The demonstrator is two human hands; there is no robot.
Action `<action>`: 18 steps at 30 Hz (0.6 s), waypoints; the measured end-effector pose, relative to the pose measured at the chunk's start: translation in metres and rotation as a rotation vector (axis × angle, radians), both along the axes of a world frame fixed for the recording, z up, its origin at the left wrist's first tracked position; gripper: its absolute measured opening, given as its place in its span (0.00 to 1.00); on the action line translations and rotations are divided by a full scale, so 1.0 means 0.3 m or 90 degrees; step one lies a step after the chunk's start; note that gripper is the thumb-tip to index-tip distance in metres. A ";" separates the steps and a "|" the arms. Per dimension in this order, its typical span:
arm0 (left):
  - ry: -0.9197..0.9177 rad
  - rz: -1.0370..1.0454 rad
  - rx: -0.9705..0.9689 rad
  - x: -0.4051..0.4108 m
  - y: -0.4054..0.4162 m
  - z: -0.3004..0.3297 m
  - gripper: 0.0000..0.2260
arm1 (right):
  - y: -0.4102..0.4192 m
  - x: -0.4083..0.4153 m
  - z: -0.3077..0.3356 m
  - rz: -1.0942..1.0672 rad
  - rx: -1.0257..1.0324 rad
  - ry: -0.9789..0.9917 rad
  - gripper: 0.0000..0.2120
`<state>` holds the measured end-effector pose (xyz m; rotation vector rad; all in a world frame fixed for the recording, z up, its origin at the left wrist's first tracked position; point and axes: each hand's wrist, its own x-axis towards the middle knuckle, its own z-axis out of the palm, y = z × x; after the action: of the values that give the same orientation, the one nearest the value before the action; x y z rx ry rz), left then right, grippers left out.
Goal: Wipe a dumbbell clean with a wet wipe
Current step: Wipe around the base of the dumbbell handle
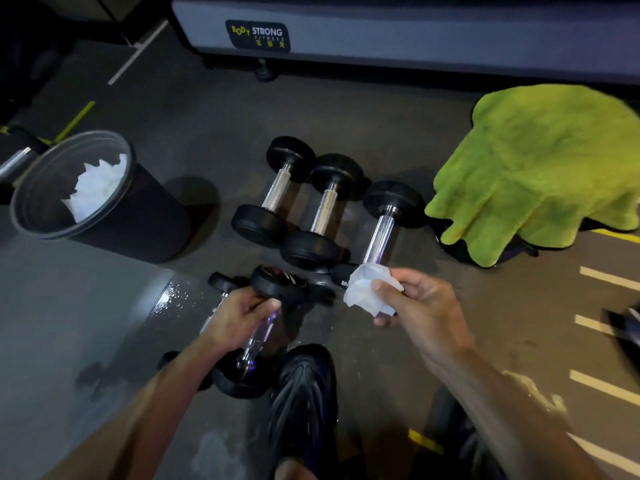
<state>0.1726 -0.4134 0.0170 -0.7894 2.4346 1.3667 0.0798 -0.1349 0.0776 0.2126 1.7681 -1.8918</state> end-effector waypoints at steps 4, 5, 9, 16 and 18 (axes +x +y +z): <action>0.192 -0.039 0.061 -0.176 0.084 0.243 0.03 | 0.046 -0.066 0.077 -0.050 -0.013 0.044 0.08; 0.242 -0.043 0.089 -0.237 0.126 0.304 0.05 | 0.064 -0.089 0.102 -0.069 -0.015 0.056 0.09; 0.405 -0.057 0.165 -0.503 0.351 0.511 0.03 | 0.182 -0.186 0.219 -0.189 -0.006 0.151 0.12; 0.529 -0.123 0.307 -0.904 0.741 0.711 0.06 | 0.484 -0.307 0.327 -0.388 0.089 0.298 0.11; 0.515 -0.135 0.324 -0.968 0.819 0.714 0.08 | 0.541 -0.323 0.330 -0.416 0.126 0.297 0.11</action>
<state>-0.1177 -0.1676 0.2311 0.1922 2.3402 2.3895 -0.0171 0.0273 0.1766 0.5065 2.4185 -2.3473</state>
